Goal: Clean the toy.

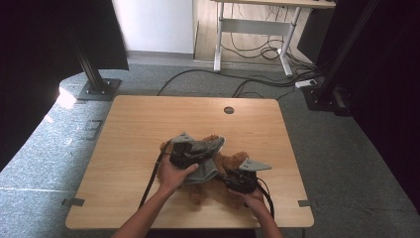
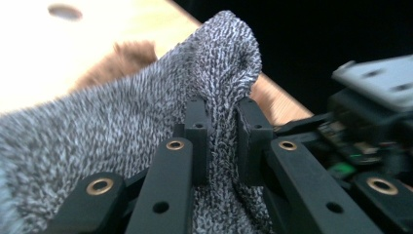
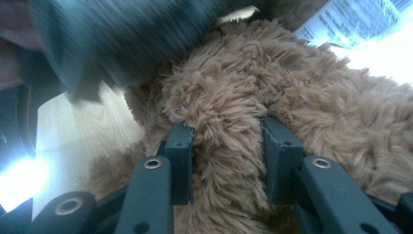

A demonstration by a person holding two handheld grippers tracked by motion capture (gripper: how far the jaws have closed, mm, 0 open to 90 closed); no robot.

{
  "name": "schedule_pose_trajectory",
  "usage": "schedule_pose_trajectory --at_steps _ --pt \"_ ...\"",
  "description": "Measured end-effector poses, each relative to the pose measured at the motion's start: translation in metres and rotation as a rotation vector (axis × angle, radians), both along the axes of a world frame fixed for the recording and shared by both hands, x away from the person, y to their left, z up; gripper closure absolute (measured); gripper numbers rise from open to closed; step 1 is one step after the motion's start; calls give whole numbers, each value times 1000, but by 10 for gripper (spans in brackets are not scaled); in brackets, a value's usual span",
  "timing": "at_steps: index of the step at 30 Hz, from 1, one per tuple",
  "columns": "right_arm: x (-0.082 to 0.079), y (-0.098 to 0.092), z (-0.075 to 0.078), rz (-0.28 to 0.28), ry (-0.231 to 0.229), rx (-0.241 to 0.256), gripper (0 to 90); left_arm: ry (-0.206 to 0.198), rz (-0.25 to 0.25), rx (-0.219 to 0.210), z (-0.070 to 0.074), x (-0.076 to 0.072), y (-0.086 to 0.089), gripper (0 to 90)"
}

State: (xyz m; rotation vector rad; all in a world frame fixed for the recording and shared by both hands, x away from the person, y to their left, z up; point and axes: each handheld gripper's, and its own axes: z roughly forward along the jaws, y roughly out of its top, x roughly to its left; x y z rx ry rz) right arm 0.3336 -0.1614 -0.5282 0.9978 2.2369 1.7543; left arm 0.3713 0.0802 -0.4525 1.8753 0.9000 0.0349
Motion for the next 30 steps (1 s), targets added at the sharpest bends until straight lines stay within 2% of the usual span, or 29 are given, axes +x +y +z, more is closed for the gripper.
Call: schedule_pose_trajectory --at_steps 1,3,5,8,11,13,17,22,24,28,30 --pt "0 0 0 -2 -4 -3 616 9 3 23 -6 2 -2 774" --pt "-1 1 0 -3 -4 -11 614 33 18 20 -13 5 -1 774" --pt "-1 1 0 -1 2 -15 614 52 44 21 -13 6 6 775" --pt "-1 1 0 -2 4 -12 615 30 84 73 -10 5 18 776" --pt "-2 2 -1 0 0 -14 616 20 120 76 -9 4 38 777" --pt "-3 1 -1 2 -1 -15 616 25 147 55 -8 3 56 777" --pt "-4 3 -1 9 -1 -11 616 79 167 -52 -11 3 92 777" --pt "-4 2 -1 8 9 -8 617 53 222 -61 -8 -1 119 783" --pt "-4 2 -2 5 10 -1 618 65 237 -68 -10 0 128 785" --pt "-4 2 -2 2 14 3 606 71 243 -87 -18 -4 130 792" --pt "-5 1 -1 -4 17 12 557 66 242 -89 -20 -6 129 793"
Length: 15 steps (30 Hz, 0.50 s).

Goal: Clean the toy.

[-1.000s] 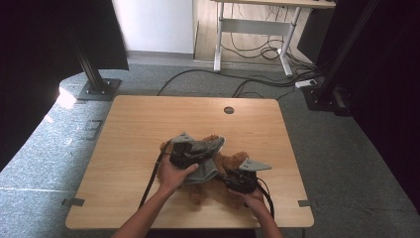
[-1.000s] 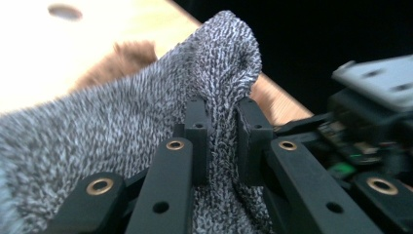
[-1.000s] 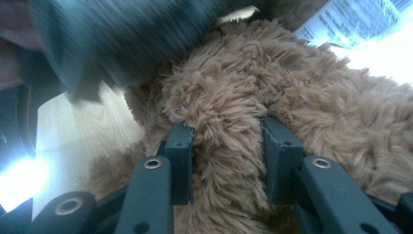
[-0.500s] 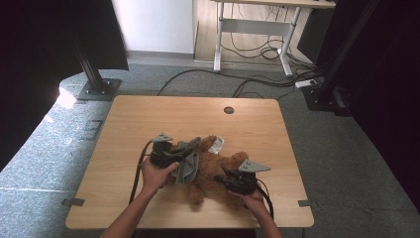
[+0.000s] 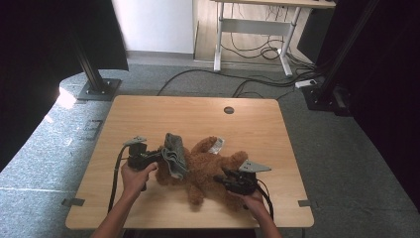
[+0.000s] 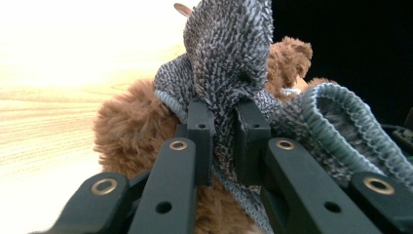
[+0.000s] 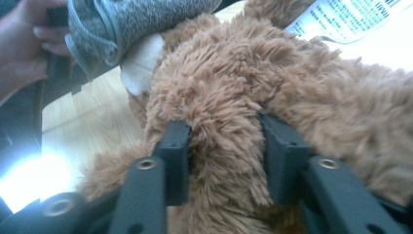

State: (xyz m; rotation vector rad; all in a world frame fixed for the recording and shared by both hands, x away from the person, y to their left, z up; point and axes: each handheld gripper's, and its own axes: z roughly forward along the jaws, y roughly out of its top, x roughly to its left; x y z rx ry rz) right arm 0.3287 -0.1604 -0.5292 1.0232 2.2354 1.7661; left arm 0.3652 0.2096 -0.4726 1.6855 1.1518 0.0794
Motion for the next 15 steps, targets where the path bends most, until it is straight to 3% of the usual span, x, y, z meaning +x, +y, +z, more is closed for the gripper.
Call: schedule_pose_trajectory --at_steps 2,6,9,13,15 --pt "-2 -2 2 -11 -4 15 493 -3 0 0 -2 -2 1 794" --pt "-6 -19 9 -53 27 100 402 -1 -5 -12 -6 -6 6 796" --pt "-10 -34 13 -142 7 85 367 -3 -8 -32 -10 -8 8 797" --pt "-3 -48 17 -264 22 55 292 -15 -4 -48 -13 -12 8 799" --pt "4 -51 17 -294 36 42 258 -15 -5 -46 -13 -13 8 799"
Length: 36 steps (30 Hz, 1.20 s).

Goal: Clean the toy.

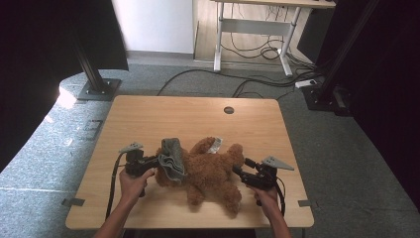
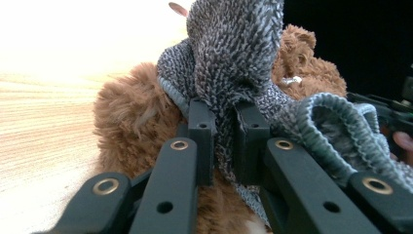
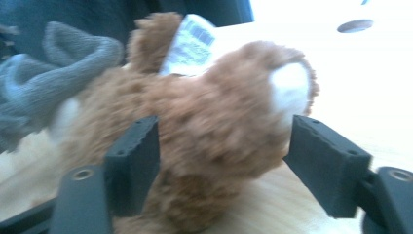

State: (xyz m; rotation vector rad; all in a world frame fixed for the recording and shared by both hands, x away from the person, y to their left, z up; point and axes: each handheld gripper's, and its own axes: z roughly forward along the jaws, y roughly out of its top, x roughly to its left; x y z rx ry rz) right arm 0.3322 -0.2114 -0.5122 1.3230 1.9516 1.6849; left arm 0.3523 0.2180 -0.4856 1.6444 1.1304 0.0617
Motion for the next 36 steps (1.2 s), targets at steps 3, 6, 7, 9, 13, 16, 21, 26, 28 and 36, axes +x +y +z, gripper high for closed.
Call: schedule_pose_trajectory --at_steps 3,6,7,9,13,16,21,26,28,36 --pt "15 -1 1 -7 23 -2 215 1 -3 3 1 0 0 799" --pt "27 4 0 14 46 -6 192 1 -2 7 1 0 0 799" --pt "29 6 0 26 54 -3 192 2 -3 8 1 0 0 799" --pt "33 9 -2 43 63 -1 272 3 -2 10 2 0 0 799" --pt "29 8 -1 60 41 -6 540 6 -6 15 5 0 -1 799" --pt "24 7 4 58 9 -19 631 -6 -23 17 15 0 -6 797" --pt "18 8 7 58 -20 -37 663 -73 -113 44 45 -4 -37 796" --pt "16 7 7 63 -38 -23 666 -77 -217 87 64 5 -90 797" --pt "14 7 7 62 -45 -23 666 -63 -239 104 65 10 -104 796" --pt "12 7 6 52 -58 -13 673 3 -287 179 49 33 -168 796"
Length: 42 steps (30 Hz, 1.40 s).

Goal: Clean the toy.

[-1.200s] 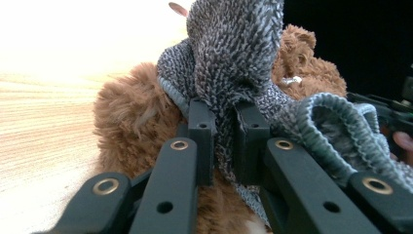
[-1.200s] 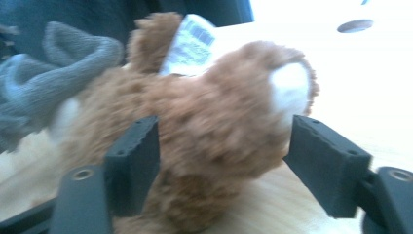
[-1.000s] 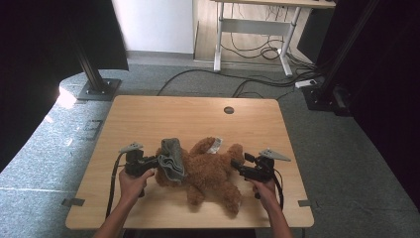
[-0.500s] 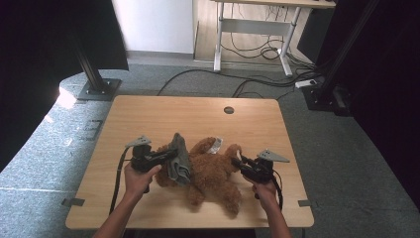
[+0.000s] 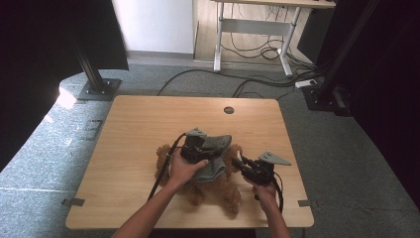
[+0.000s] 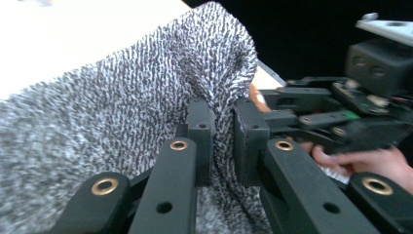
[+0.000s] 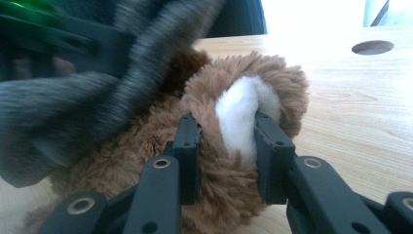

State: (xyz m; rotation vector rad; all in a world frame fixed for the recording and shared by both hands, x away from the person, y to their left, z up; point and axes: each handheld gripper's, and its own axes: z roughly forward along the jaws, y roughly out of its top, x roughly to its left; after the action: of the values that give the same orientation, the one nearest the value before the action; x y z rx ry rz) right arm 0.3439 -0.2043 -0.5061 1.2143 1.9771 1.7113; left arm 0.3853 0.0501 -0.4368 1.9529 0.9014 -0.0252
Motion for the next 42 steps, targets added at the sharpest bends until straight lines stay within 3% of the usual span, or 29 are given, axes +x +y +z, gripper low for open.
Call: schedule_pose_trajectory --at_steps 3,6,11,15,18,21,22,24,28,37,42 --pt "-1 0 1 -6 -8 1 680 10 -5 40 -11 1 -9 796" --pt "-3 1 1 -12 -17 -5 688 14 1 26 -22 0 -9 799" --pt "-3 4 0 -9 -10 -15 695 -23 20 45 -22 -6 0 805" --pt "-7 7 0 -1 -26 -41 700 -47 49 68 -17 -10 16 807" --pt "-8 5 1 -9 -29 -41 701 -89 104 125 -12 -12 37 807" --pt "-9 3 0 -18 -31 -41 702 -69 149 147 -13 -7 64 807" --pt "-8 2 0 -21 -30 -41 702 -57 160 143 -15 -5 75 807" --pt "-8 2 -1 -21 -28 -40 702 -21 176 76 -18 -3 99 806" --pt "-6 3 -2 -22 -29 -45 702 -8 218 12 -17 -3 127 806" --pt "-9 2 0 -32 -41 -55 700 -1 226 -51 -22 -11 146 805" --pt "-7 2 1 -46 -56 -66 705 11 223 -116 -31 -18 151 807"
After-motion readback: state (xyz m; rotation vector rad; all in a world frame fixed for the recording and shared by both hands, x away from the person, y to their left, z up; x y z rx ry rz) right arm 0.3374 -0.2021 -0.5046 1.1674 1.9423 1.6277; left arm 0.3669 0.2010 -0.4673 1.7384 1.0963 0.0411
